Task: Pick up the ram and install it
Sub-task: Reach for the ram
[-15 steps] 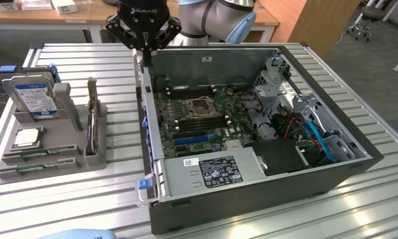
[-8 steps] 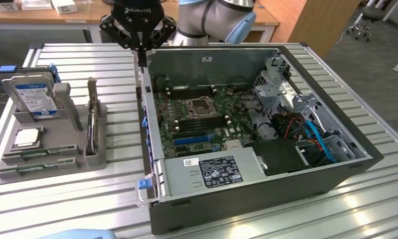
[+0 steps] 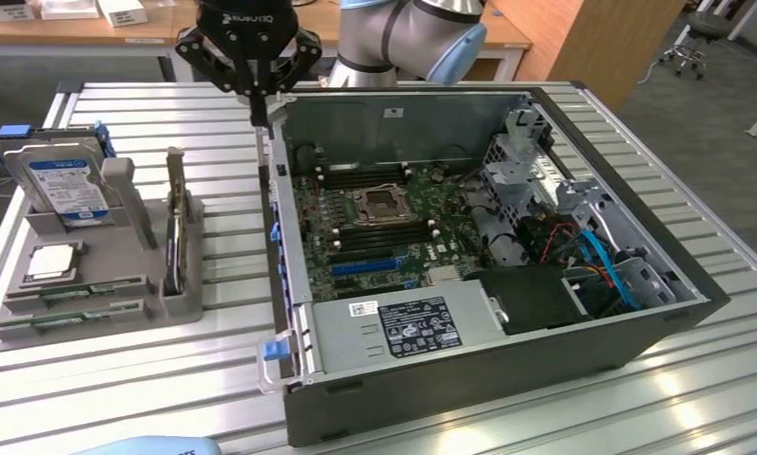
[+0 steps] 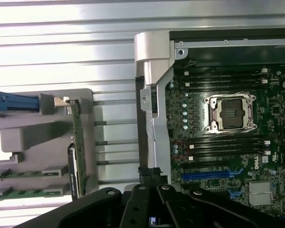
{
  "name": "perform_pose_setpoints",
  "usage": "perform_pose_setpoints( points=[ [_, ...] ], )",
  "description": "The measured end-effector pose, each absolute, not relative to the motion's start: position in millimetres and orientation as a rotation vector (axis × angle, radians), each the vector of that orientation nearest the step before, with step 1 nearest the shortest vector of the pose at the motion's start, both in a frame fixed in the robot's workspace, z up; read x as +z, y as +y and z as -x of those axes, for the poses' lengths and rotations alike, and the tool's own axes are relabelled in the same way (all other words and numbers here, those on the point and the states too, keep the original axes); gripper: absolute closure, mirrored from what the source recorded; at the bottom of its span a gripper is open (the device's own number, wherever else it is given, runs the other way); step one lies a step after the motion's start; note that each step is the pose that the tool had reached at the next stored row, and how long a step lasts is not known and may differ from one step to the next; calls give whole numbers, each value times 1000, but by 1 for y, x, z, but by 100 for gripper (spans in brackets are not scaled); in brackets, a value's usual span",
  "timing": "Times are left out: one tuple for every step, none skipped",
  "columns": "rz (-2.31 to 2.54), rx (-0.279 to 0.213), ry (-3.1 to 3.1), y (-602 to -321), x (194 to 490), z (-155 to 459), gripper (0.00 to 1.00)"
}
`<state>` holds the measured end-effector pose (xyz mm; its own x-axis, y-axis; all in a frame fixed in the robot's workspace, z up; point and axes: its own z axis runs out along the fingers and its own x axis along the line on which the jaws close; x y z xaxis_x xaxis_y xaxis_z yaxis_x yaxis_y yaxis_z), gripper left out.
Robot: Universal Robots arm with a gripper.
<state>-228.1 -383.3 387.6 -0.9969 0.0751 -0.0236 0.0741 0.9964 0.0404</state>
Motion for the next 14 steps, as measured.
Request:
perform_pose_setpoints(
  points=[
    [-116,62,3114,-383,388,231,90],
    [-116,62,3114,-383,387,233,90],
    [-117,62,3114,-382,387,236,90],
    [-117,62,3114,-382,387,238,90],
    [-117,62,3114,-382,387,240,90],
    [-116,62,3114,-382,387,242,90],
    [-116,62,3114,-381,387,245,90],
    [-116,62,3114,-381,387,247,90],
    [-116,62,3114,-381,387,249,90],
    [-116,62,3114,-380,387,252,90],
    [-117,62,3114,-380,387,254,90],
    [-117,62,3114,-380,386,257,90],
    [-117,62,3114,-379,386,259,90],
    [-116,62,3114,-379,386,261,90]
  ],
)
